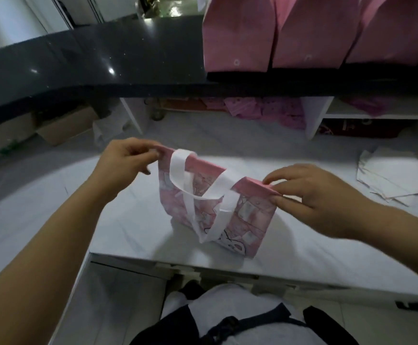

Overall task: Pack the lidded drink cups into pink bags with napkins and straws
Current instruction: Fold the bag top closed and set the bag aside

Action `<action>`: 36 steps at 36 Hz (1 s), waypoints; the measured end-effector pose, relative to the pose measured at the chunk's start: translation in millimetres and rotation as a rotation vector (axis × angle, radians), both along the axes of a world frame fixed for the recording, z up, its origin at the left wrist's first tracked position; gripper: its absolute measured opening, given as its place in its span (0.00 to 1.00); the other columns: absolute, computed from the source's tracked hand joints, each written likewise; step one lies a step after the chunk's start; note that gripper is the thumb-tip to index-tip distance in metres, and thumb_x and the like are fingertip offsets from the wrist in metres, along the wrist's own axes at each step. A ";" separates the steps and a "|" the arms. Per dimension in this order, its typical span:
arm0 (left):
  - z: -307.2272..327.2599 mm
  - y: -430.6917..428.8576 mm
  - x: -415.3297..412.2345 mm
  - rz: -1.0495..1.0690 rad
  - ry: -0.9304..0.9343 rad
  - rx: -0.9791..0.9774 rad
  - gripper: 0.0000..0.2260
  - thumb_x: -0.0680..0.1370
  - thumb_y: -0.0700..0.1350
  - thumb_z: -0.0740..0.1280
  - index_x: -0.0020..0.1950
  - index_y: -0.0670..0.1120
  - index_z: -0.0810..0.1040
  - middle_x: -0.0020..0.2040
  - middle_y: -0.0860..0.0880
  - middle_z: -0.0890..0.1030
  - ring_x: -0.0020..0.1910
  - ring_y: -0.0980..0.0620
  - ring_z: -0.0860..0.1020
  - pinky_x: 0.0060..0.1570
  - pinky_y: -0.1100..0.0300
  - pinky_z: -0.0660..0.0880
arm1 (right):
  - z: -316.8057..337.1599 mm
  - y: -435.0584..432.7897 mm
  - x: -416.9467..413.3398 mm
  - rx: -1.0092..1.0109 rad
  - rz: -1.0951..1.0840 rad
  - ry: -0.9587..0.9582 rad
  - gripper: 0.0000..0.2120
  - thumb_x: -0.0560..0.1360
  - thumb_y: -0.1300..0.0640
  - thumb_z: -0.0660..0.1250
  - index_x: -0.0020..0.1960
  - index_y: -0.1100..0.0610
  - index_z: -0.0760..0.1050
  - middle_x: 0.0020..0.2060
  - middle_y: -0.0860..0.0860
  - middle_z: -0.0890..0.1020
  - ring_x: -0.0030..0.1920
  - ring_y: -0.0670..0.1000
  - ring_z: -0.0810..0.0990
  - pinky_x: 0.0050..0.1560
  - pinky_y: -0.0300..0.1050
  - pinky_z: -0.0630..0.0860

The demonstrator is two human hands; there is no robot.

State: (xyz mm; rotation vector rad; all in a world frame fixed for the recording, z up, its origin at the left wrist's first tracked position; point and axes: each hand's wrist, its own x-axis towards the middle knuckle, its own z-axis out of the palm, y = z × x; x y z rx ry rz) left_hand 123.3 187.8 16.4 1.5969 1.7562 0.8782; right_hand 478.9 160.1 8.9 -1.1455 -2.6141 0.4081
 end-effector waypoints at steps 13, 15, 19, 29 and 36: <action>-7.8 60.6 50.8 -0.096 -0.239 -0.142 0.09 0.81 0.41 0.67 0.58 0.50 0.83 0.49 0.50 0.85 0.48 0.49 0.84 0.44 0.61 0.81 | -45.2 -58.7 -71.4 -0.078 -0.068 0.380 0.16 0.78 0.45 0.65 0.52 0.56 0.82 0.58 0.49 0.80 0.57 0.46 0.77 0.55 0.43 0.78; -11.2 58.5 50.3 -0.087 -0.294 -0.149 0.11 0.82 0.42 0.65 0.62 0.53 0.81 0.51 0.50 0.84 0.50 0.49 0.84 0.46 0.59 0.82 | -47.5 -57.2 -71.7 -0.125 -0.059 0.425 0.17 0.76 0.41 0.66 0.52 0.55 0.81 0.60 0.47 0.78 0.59 0.45 0.76 0.58 0.43 0.78; -25.5 39.6 38.1 0.063 -0.430 -0.118 0.13 0.83 0.43 0.63 0.65 0.56 0.78 0.53 0.52 0.85 0.51 0.51 0.84 0.48 0.59 0.81 | -49.9 -51.7 -59.4 -0.359 -0.169 0.570 0.17 0.72 0.35 0.67 0.51 0.46 0.80 0.61 0.36 0.75 0.65 0.39 0.72 0.64 0.36 0.71; -130.4 -70.0 39.0 0.430 -0.748 -0.408 0.15 0.84 0.53 0.57 0.70 0.55 0.72 0.69 0.47 0.75 0.61 0.48 0.77 0.60 0.51 0.74 | -119.1 -34.3 -39.2 -0.883 -0.676 0.770 0.29 0.75 0.33 0.58 0.74 0.35 0.61 0.73 0.40 0.65 0.72 0.45 0.67 0.73 0.55 0.66; -126.9 -77.2 66.4 0.319 -0.826 -0.477 0.19 0.82 0.62 0.56 0.70 0.59 0.74 0.61 0.48 0.83 0.57 0.48 0.83 0.56 0.50 0.80 | -126.8 -33.3 -80.3 -1.044 -0.698 0.948 0.30 0.77 0.35 0.53 0.77 0.40 0.54 0.66 0.34 0.68 0.64 0.42 0.72 0.61 0.43 0.71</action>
